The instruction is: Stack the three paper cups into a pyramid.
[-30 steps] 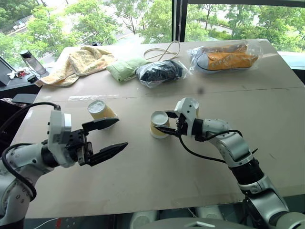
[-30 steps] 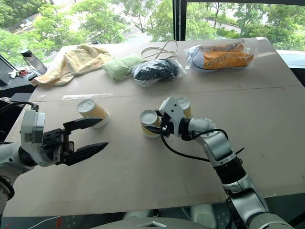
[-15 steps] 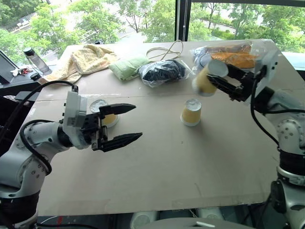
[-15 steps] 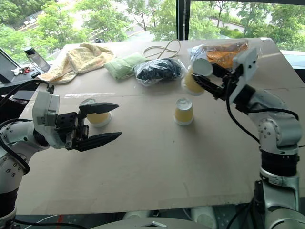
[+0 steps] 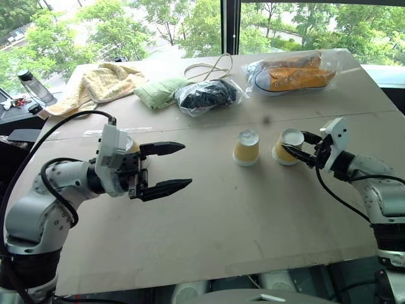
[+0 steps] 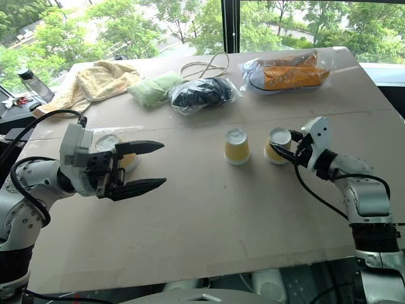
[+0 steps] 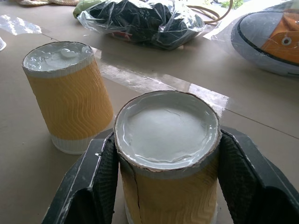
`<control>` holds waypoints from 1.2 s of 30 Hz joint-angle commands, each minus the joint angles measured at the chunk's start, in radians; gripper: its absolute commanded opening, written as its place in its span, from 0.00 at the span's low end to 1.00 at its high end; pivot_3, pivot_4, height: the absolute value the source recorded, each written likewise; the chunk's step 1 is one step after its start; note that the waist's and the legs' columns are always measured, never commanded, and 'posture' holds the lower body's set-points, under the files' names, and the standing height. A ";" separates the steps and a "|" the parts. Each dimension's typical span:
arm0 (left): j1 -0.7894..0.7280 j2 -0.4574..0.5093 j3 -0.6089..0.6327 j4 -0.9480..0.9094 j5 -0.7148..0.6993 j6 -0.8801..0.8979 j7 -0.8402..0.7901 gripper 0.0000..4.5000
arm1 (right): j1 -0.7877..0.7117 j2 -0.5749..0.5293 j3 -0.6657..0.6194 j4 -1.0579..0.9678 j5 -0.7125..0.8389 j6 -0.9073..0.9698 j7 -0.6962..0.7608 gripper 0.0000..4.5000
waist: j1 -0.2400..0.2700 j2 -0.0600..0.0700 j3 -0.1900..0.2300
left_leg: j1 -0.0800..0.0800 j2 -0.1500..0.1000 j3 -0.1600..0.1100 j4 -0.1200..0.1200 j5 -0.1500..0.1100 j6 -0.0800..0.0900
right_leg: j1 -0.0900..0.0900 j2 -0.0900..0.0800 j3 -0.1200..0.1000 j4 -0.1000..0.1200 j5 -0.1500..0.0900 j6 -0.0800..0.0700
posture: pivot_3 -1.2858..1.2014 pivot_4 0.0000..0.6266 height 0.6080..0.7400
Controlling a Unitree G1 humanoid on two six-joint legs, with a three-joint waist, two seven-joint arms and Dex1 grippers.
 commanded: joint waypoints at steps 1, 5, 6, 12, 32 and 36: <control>0.000 0.008 0.036 -0.017 -0.006 -0.013 -0.004 1.00 | -0.028 0.023 0.041 0.015 -0.020 -0.036 0.016 0.49 | 0.000 -0.001 0.000 | 0.000 0.000 0.000 0.000 0.000 0.000 | 0.000 0.000 0.000 0.000 0.000 0.000 | 0.52 0.24 1.00; 0.007 0.010 0.044 -0.021 -0.007 -0.011 0.000 1.00 | -0.041 0.040 0.064 0.011 -0.009 -0.027 0.034 0.49 | 0.000 -0.001 0.000 | 0.000 0.000 -0.001 0.000 0.001 -0.002 | 0.000 0.000 0.001 0.000 0.000 0.000 | 0.52 0.24 1.00; 0.008 0.010 0.045 -0.022 -0.007 -0.011 0.001 1.00 | -0.044 0.044 0.068 0.008 -0.003 -0.021 0.036 0.49 | 0.000 -0.001 0.000 | 0.000 0.000 -0.001 0.000 0.001 -0.002 | 0.000 0.000 0.001 0.000 0.000 0.000 | 0.52 0.24 1.00; 0.015 0.005 0.048 -0.025 -0.006 -0.011 0.006 1.00 | -0.066 0.071 0.076 -0.006 0.020 0.015 0.035 0.49 | 0.000 -0.001 0.000 | 0.000 0.000 -0.001 0.000 0.001 -0.001 | 0.000 0.000 0.002 0.000 0.000 0.000 | 0.52 0.24 1.00; 0.079 -0.080 0.164 -0.081 -0.017 -0.067 0.129 1.00 | 0.029 -0.024 -0.078 -0.113 0.125 0.043 0.092 1.00 | 0.007 -0.001 0.000 | -0.002 0.000 -0.003 0.000 0.001 -0.002 | -0.001 -0.001 0.001 -0.002 0.000 0.000 | 0.52 0.24 1.00; 0.128 -0.218 0.252 -0.116 -0.021 -0.090 0.347 1.00 | 0.067 -0.088 -0.129 -0.204 0.143 0.059 0.079 1.00 | 0.008 -0.001 0.000 | -0.003 0.000 -0.002 0.000 0.001 -0.002 | -0.001 -0.001 0.002 -0.002 0.000 0.000 | 0.52 0.24 1.00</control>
